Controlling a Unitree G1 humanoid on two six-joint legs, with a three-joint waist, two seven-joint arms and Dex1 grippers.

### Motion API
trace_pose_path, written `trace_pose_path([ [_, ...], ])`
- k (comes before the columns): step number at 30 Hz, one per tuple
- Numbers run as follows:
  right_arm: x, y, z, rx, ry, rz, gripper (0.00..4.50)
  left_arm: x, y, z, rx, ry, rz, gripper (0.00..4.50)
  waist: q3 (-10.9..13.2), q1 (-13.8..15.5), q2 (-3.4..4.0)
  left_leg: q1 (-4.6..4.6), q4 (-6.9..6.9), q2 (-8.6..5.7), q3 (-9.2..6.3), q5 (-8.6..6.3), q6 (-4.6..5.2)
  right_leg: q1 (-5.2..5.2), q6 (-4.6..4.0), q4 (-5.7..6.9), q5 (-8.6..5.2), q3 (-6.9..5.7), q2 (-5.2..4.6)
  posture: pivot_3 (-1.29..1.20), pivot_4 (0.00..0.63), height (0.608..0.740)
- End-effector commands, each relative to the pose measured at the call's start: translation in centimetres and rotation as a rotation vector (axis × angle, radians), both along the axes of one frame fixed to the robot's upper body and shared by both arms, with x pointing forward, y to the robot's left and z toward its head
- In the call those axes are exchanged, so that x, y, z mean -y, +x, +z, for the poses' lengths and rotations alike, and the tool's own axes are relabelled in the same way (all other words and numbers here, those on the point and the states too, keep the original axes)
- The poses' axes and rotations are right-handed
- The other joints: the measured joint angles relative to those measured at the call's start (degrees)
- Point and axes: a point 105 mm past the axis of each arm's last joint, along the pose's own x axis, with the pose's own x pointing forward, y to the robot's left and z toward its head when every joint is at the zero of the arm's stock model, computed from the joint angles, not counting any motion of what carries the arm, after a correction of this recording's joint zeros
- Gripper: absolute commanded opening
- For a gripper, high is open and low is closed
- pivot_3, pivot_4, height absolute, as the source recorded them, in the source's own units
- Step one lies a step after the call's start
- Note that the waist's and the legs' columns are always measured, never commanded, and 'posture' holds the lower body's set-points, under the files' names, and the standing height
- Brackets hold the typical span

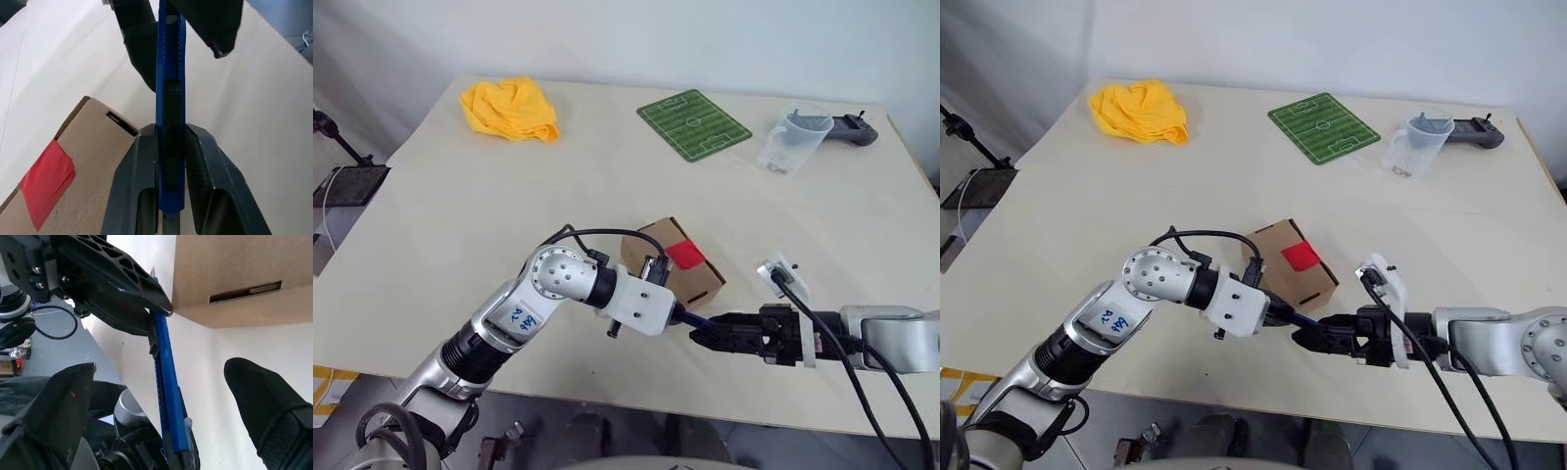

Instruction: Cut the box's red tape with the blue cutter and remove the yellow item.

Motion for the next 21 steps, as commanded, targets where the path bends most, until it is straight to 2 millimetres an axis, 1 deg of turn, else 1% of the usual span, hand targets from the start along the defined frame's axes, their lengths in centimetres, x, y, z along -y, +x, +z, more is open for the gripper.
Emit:
trace_pose_path([
  [1,-0.27,0.38,0.41,0.006,0.022,-0.005,4.47,0.2,-0.12,0.86,0.037,-0.014,-0.011,0.44,0.0,0.01,0.0,0.0,0.0,0.0,0.0,0.0,-0.01,0.0,0.0,-0.01,0.0,0.0,0.0,0.0,0.15,0.74],
  [8,-0.36,0.99,0.28,0.004,0.038,-0.033,4.47,0.16,-0.2,0.7,0.035,-0.007,-0.003,0.44,0.0,0.02,0.01,-0.04,0.0,0.0,-0.06,0.01,-0.02,0.0,0.0,0.01,0.0,-0.03,0.0,0.0,0.15,0.74],
  [10,-0.4,0.95,0.19,0.001,0.038,-0.032,4.1,0.18,-0.16,0.74,0.035,-0.009,0.0,0.44,0.0,0.02,0.0,-0.04,0.0,0.0,-0.06,0.02,-0.02,0.0,0.0,0.01,0.0,-0.03,0.0,0.0,0.15,0.74],
  [14,-0.48,0.7,-0.11,-0.012,0.037,-0.026,2.91,0.31,-0.07,0.83,0.037,-0.012,0.004,0.44,0.0,0.01,0.01,-0.05,0.0,0.0,-0.09,0.02,-0.02,0.0,0.0,0.01,0.0,-0.06,0.0,0.0,0.15,0.74],
  [21,-0.63,0.87,-0.25,-0.015,0.045,-0.037,2.91,0.32,-0.04,0.88,0.038,-0.011,0.007,0.44,0.0,0.01,0.01,-0.06,0.0,0.0,-0.1,0.02,-0.02,0.0,0.0,0.01,0.0,-0.07,0.0,0.0,0.15,0.74],
])
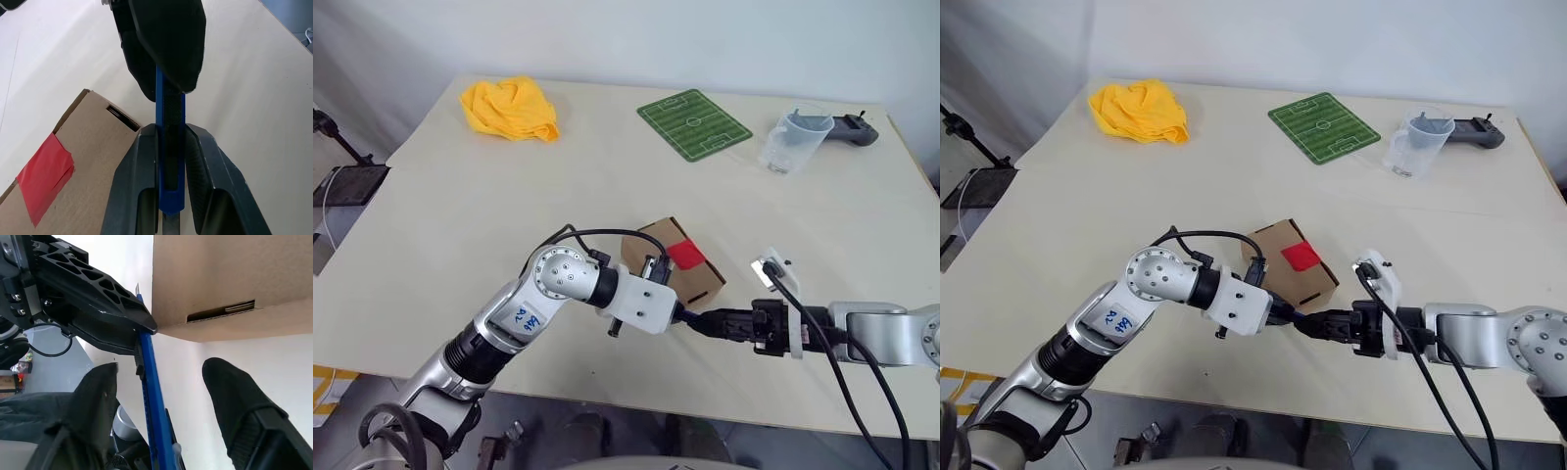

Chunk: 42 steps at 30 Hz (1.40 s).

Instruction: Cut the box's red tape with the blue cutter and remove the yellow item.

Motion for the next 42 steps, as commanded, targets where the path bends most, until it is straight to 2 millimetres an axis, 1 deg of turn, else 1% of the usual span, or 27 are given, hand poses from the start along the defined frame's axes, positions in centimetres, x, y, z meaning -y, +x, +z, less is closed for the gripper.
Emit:
trace_pose_path([
  [1,-0.4,-0.2,0.5,0.009,0.023,0.015,2.91,0.2,-0.3,1.1,0.042,-0.021,-0.016,0.44,0.0,0.01,0.0,0.0,0.0,0.0,0.0,0.0,0.0,0.0,0.0,0.0,0.0,0.0,0.0,0.0,0.15,0.74],
  [3,-0.5,-0.2,0.4,0.007,0.026,0.015,2.91,0.2,-0.2,1.1,0.043,-0.021,-0.015,0.44,0.0,0.01,0.0,0.0,0.0,0.0,0.0,0.0,0.0,0.0,0.0,0.0,0.0,-0.01,0.0,0.0,0.15,0.74],
  [4,-0.5,-0.2,0.4,0.005,0.026,0.014,2.54,0.2,-0.2,1.1,0.044,-0.022,-0.015,0.44,0.0,0.01,0.0,-0.01,0.0,0.0,0.0,0.0,0.0,0.0,0.0,0.01,0.0,-0.01,0.0,0.0,0.15,0.74],
  [5,-0.5,-0.2,0.3,0.004,0.026,0.013,2.32,0.3,-0.2,1.1,0.045,-0.023,-0.015,0.44,0.0,0.01,0.0,-0.01,0.0,0.0,-0.01,0.0,0.0,0.0,0.0,0.03,0.0,-0.01,0.0,0.0,0.15,0.74],
  [11,-0.5,-0.1,0.3,0.001,0.032,0.008,0.24,0.2,-0.1,1.2,0.048,-0.021,-0.012,0.44,0.0,0.02,0.0,-0.02,0.0,0.0,-0.02,0.0,0.0,0.0,0.0,0.04,0.0,-0.03,0.02,0.0,0.15,0.74],
  [12,-0.5,-0.1,0.3,0.001,0.035,0.01,0.1,0.2,-0.1,1.2,0.048,-0.019,-0.012,0.44,0.0,0.03,0.0,-0.02,0.0,0.0,-0.03,0.0,0.0,0.01,0.0,0.03,0.0,-0.05,0.01,0.0,0.15,0.74],
  [18,-0.4,-0.1,0.5,0.006,0.043,0.012,0.11,0.1,-0.3,1.5,0.019,-0.035,-0.014,0.44,0.0,0.01,0.0,-0.05,0.0,0.0,-0.07,0.0,0.01,0.0,0.0,0.03,0.0,-0.08,0.01,0.0,0.15,0.74],
  [20,-0.2,-0.1,0.7,0.01,0.042,0.016,0.11,0.0,-0.7,1.6,-0.023,-0.05,-0.025,1.17,0.0,0.01,0.0,-0.06,0.0,0.0,-0.08,0.0,0.01,0.0,0.0,0.02,0.0,-0.09,0.01,0.0,0.15,0.74],
  [21,-0.1,-0.2,0.8,0.014,0.041,0.02,0.11,-0.2,-0.9,1.7,-0.042,-0.055,-0.032,1.35,0.0,0.0,0.01,-0.06,0.0,0.0,-0.08,0.0,0.0,0.0,0.0,0.02,0.0,-0.09,0.01,0.0,0.15,0.74],
  [23,0.3,-0.5,1.2,0.022,0.036,0.027,0.11,-1.0,-1.8,2.4,-0.102,-0.094,-0.056,2.01,0.01,-0.01,0.02,-0.07,0.0,0.0,-0.1,0.0,0.01,0.0,0.0,0.02,0.0,-0.09,-0.01,0.0,0.15,0.74],
  [25,0.8,-0.8,1.6,0.031,0.039,0.037,0.11,-2.0,-2.0,2.8,-0.139,-0.116,-0.044,2.57,0.02,-0.06,0.05,-0.11,0.0,0.0,-0.14,0.0,0.0,-0.02,0.0,0.01,0.0,-0.12,-0.02,0.0,0.15,0.74],
  [27,1.3,-1.2,2.1,0.042,0.045,0.041,0.11,-3.3,-2.4,3.1,-0.168,-0.13,-0.042,3.24,0.02,-0.07,0.05,-0.22,0.0,0.01,-0.18,0.01,-0.01,-0.09,0.0,0.0,0.0,-0.18,-0.02,0.0,0.15,0.74],
  [29,1.8,-1.6,2.9,0.067,0.055,0.047,0.11,-5.1,-3.1,3.3,-0.247,-0.125,-0.044,3.86,0.04,-0.07,0.07,-0.28,0.0,0.01,-0.22,0.03,-0.04,-0.11,0.0,-0.01,0.0,-0.27,0.0,0.0,0.15,0.74],
  [32,2.3,-2.5,4.4,0.12,0.089,0.074,0.11,-8.1,-3.3,2.7,-0.383,-0.092,0.034,3.87,0.07,-0.15,0.14,-0.35,0.0,0.02,-0.26,0.03,-0.04,-0.15,-0.01,-0.02,0.0,-0.32,0.02,0.0,0.15,0.74],
  [33,2.5,-3.2,5.2,0.155,0.108,0.091,0.11,-9.7,-2.9,2.5,-0.447,-0.077,0.096,3.87,0.09,-0.13,0.16,-0.35,0.01,0.02,-0.27,0.03,-0.04,-0.14,-0.01,0.0,0.0,-0.34,0.04,0.0,0.15,0.74],
  [34,2.6,-3.7,5.7,0.176,0.119,0.101,0.11,-10.8,-2.7,2.3,-0.49,-0.07,0.137,3.87,0.1,-0.11,0.18,-0.38,0.01,0.02,-0.28,0.04,-0.04,-0.15,-0.01,-0.02,0.0,-0.37,0.04,0.0,0.15,0.74],
  [35,3.0,-4.3,6.0,0.183,0.12,0.105,0.11,-11.6,-1.7,2.5,-0.524,-0.114,0.198,3.87,0.11,0.02,0.2,-0.37,0.01,0.02,-0.3,0.04,-0.04,-0.13,-0.01,-0.01,0.0,-0.39,0.06,0.0,0.15,0.74],
  [37,3.6,-5.0,6.7,0.22,0.124,0.088,0.11,-12.3,-0.2,2.9,-0.533,-0.187,0.261,3.87,0.17,0.78,0.3,-0.37,0.01,-0.08,-0.39,0.09,0.03,-0.08,-0.01,0.01,-0.01,-0.53,0.13,0.0,0.15,0.74],
  [38,4.3,-5.3,7.4,0.26,0.128,0.063,0.11,-12.3,1.1,3.6,-0.544,-0.278,0.297,3.57,0.17,0.88,0.3,-0.38,0.01,-0.1,-0.39,0.11,0.05,-0.07,0.02,-0.01,0.01,-0.52,0.11,0.0,0.15,0.74],
  [39,5.2,-5.6,8.7,0.327,0.123,0.03,0.11,-12.3,2.1,4.0,-0.547,-0.338,0.318,3.49,0.2,1.12,0.31,-0.38,0.01,-0.15,-0.38,0.12,0.09,-0.06,0.07,0.0,0.04,-0.49,0.09,0.0,0.15,0.74],
  [40,6.1,-5.9,9.3,0.358,0.095,-0.004,0.11,-12.2,2.9,4.3,-0.552,-0.385,0.332,3.31,0.24,1.81,0.35,-0.38,0.03,-0.19,-0.37,0.14,0.15,-0.01,0.14,-0.07,0.12,-0.44,0.04,0.0,0.15,0.74],
  [42,7.4,-6.4,9.7,0.386,0.012,-0.071,0.11,-11.7,4.0,4.5,-0.556,-0.431,0.341,2.75,0.25,1.99,0.34,-0.47,0.03,-0.35,-0.42,0.18,0.24,-0.04,0.27,-0.16,0.22,-0.4,-0.03,0.0,0.15,0.74],
])
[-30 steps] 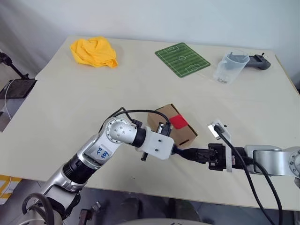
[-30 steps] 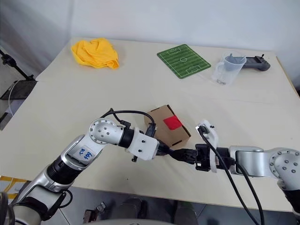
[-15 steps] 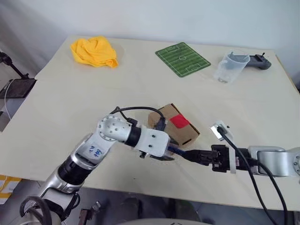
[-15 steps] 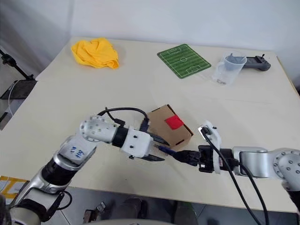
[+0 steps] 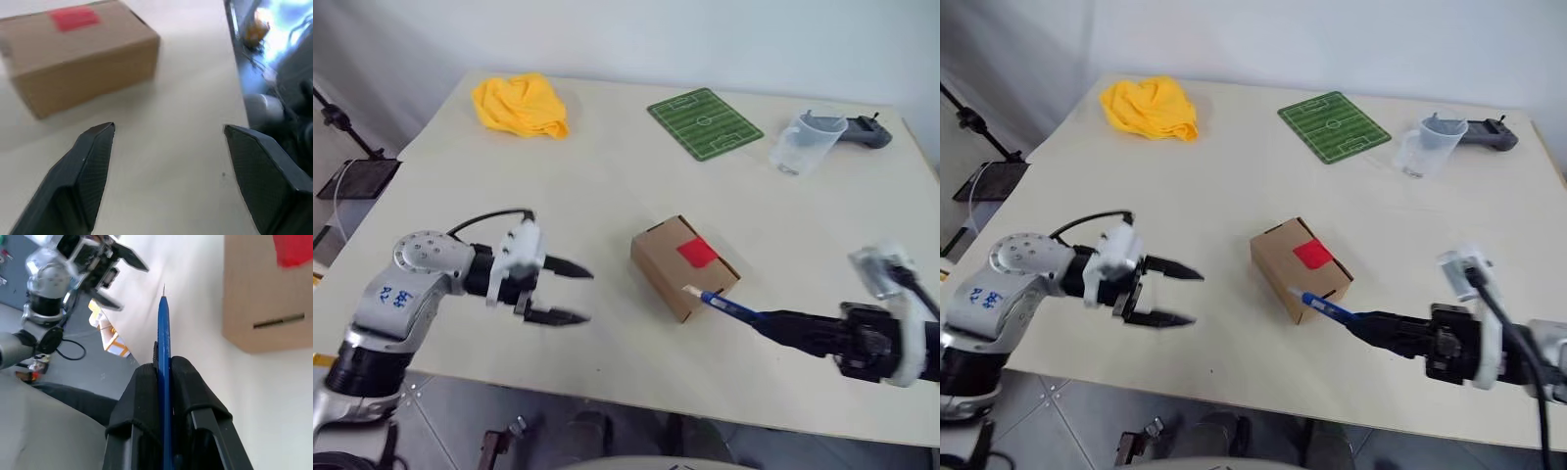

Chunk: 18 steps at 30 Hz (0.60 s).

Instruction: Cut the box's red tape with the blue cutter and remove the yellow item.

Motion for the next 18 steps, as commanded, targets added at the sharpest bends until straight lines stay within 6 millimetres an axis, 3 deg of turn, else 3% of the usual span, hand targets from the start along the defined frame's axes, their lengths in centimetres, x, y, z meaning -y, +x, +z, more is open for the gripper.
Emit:
trace_pose_path([
  [1,1.9,-1.0,1.8,0.095,-0.103,-0.105,0.11,0.6,2.0,1.0,0.013,-0.076,0.047,2.44,-0.02,-0.11,-0.06,0.0,0.0,0.01,0.01,0.0,0.0,0.0,-0.02,0.01,0.06,0.04,0.0,0.0,0.15,0.74],
  [5,2.4,-0.8,0.8,0.099,-0.237,-0.157,0.11,2.8,3.6,1.0,0.011,-0.077,0.011,1.19,0.0,-0.47,-0.13,-0.04,-0.03,0.05,0.09,-0.05,-0.03,-0.1,-0.03,-0.03,0.06,0.12,0.08,0.0,0.15,0.74],
  [9,1.9,1.3,1.2,0.153,-0.334,-0.19,0.11,5.2,4.8,1.6,0.047,-0.063,-0.031,0.03,0.02,-1.24,-0.16,-0.14,-0.03,0.02,0.48,0.01,-0.03,-0.49,-0.03,0.3,0.05,0.26,0.15,0.0,0.15,0.74],
  [14,-0.5,4.0,2.1,0.161,-0.379,-0.196,0.11,8.7,5.8,2.1,0.11,-0.017,-0.06,0.0,0.07,-2.06,-0.22,-0.14,-0.03,0.02,0.65,0.21,0.01,-0.59,0.01,0.38,0.07,0.14,0.07,0.0,0.15,0.74],
  [18,-1.9,5.1,2.3,0.169,-0.46,-0.161,0.11,9.6,5.6,1.2,0.173,0.077,-0.08,0.0,0.15,-2.41,-0.1,-0.17,-0.1,0.11,0.7,0.19,-0.03,-0.68,-0.01,0.33,0.06,0.14,0.09,0.0,0.15,0.74],
])
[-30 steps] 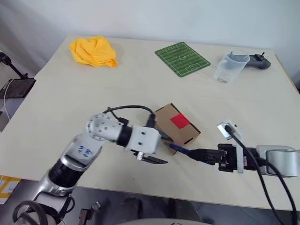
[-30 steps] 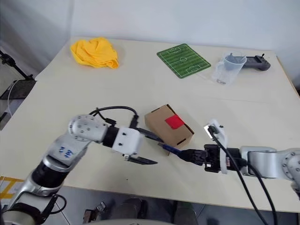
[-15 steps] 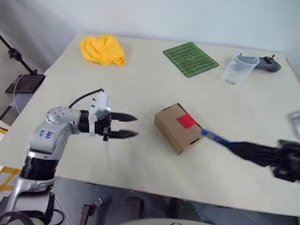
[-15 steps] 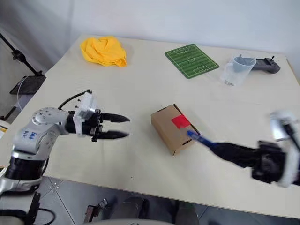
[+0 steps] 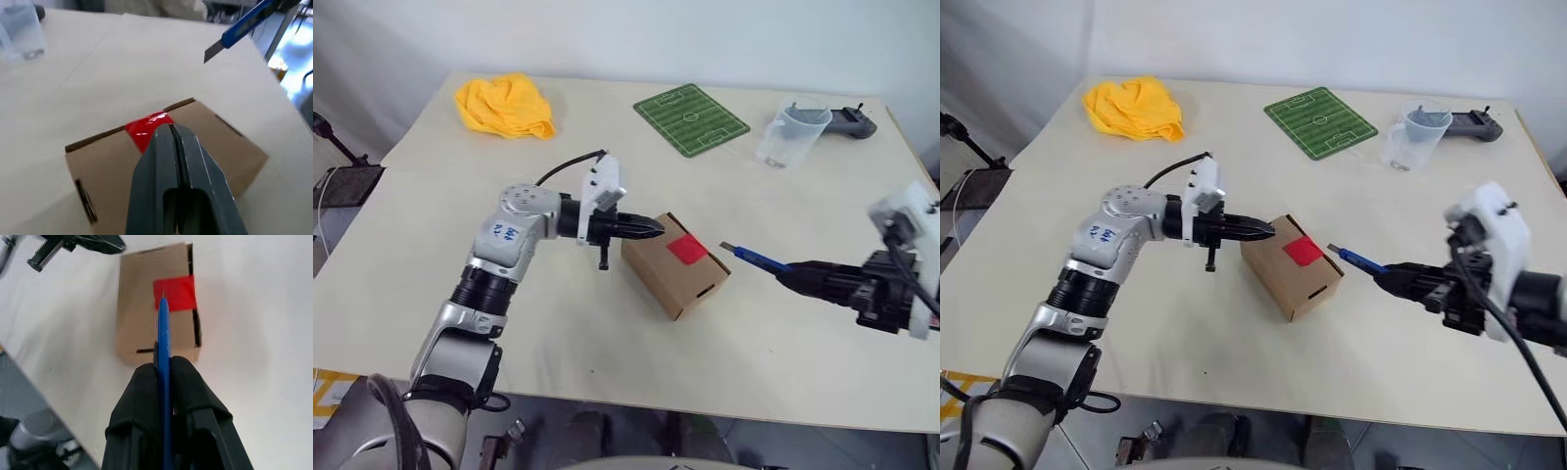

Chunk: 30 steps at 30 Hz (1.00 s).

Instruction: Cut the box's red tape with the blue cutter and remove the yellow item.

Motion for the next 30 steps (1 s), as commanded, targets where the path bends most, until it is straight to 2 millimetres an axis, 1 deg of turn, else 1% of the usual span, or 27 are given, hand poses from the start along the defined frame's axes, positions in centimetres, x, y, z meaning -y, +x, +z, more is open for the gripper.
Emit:
trace_pose_path([
  [1,-0.5,1.1,1.0,0.032,-0.008,-0.008,0.11,0.6,0.0,0.1,0.078,0.055,-0.004,0.0,0.02,0.05,-0.02,-0.06,0.0,0.02,-0.07,0.01,-0.01,0.0,0.0,-0.05,0.0,-0.07,0.01,0.0,0.15,0.74],
  [4,-0.9,1.6,2.0,0.052,-0.029,0.016,0.11,0.8,0.3,0.1,0.099,0.077,0.03,0.0,0.09,0.15,0.07,-0.11,0.04,-0.04,-0.08,0.02,0.01,-0.01,0.0,-0.07,0.0,-0.12,-0.02,0.0,0.15,0.74],
  [11,-1.0,2.6,2.9,0.017,-0.117,0.047,0.11,1.1,1.0,0.7,0.101,0.071,0.095,0.0,0.1,0.46,0.13,-0.37,0.13,-0.05,-0.43,0.02,0.0,-0.02,-0.02,-0.17,0.01,-0.17,-0.39,0.0,0.15,0.74],
  [16,-1.8,4.6,3.2,-0.065,-0.173,0.08,0.11,1.6,0.6,-0.2,0.078,0.086,0.089,0.0,0.11,0.26,0.14,-0.43,0.16,-0.05,-0.43,0.03,0.0,-0.02,-0.03,-0.14,0.01,-0.42,-0.41,0.0,0.15,0.74],
  [20,-2.6,6.1,3.3,-0.059,-0.162,0.067,0.11,1.8,0.2,-1.1,0.067,0.112,0.08,0.0,0.11,0.16,0.14,-0.47,0.17,-0.04,-0.46,0.08,0.0,-0.04,-0.06,-0.12,0.03,-0.38,-0.45,0.0,0.15,0.74],
  [23,-3.1,6.7,3.7,-0.033,-0.134,0.062,0.11,1.7,-0.1,-1.5,0.043,0.125,0.082,0.0,0.1,0.39,0.15,-0.72,0.21,-0.08,-0.52,0.12,0.01,-0.23,-0.08,-0.01,0.03,-0.41,-0.36,0.0,0.15,0.74],
  [24,-3.3,6.7,3.8,-0.028,-0.127,0.064,0.11,1.7,-0.1,-1.6,0.034,0.131,0.086,0.0,0.1,0.42,0.15,-0.77,0.21,-0.12,-0.51,0.13,0.05,-0.29,-0.08,0.03,0.03,-0.45,-0.14,0.0,0.15,0.74],
  [30,-3.8,7.3,3.9,0.009,-0.103,0.048,0.11,1.5,0.2,-2.4,-0.007,0.152,0.127,0.0,0.1,0.24,0.14,-0.8,0.5,-0.2,-0.36,0.14,0.18,-0.3,0.02,0.21,0.09,-0.51,-0.09,0.0,0.15,0.74],
])
